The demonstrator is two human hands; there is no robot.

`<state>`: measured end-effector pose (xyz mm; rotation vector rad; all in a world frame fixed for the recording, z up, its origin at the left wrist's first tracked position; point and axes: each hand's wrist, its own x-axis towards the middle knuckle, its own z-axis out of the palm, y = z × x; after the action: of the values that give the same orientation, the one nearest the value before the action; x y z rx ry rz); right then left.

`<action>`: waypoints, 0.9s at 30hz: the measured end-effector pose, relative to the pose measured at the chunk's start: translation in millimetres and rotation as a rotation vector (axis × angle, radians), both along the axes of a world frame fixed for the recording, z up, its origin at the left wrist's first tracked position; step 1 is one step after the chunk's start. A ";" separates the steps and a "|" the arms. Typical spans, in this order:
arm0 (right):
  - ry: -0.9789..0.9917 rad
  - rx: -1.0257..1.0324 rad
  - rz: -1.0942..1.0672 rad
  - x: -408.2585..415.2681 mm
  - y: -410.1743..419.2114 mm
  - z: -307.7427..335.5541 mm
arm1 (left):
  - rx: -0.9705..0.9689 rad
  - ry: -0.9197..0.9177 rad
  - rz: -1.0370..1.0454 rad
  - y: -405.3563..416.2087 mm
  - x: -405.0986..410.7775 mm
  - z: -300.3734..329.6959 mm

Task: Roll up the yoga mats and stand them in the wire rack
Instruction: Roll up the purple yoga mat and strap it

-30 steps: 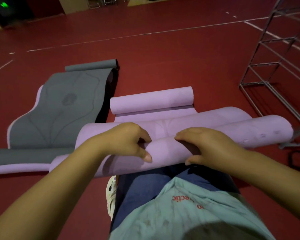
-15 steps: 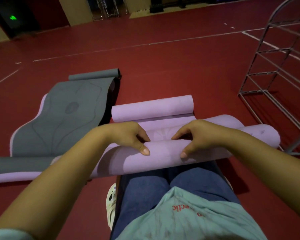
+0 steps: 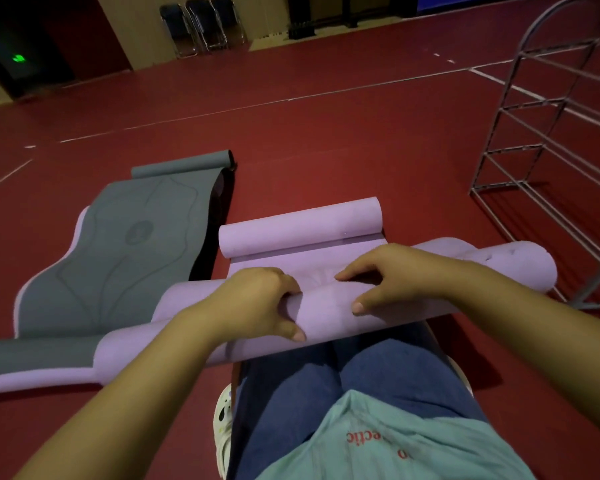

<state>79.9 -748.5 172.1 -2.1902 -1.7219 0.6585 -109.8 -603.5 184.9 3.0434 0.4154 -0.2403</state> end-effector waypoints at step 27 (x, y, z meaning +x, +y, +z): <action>-0.027 -0.214 0.109 26.8 40.5 8.0 | 0.063 -0.099 0.078 15.0 1.0 -9.1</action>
<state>106.6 -708.1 180.1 -2.2650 -1.8734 0.8815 -108.8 -588.5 175.8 3.0757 0.5433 -0.0741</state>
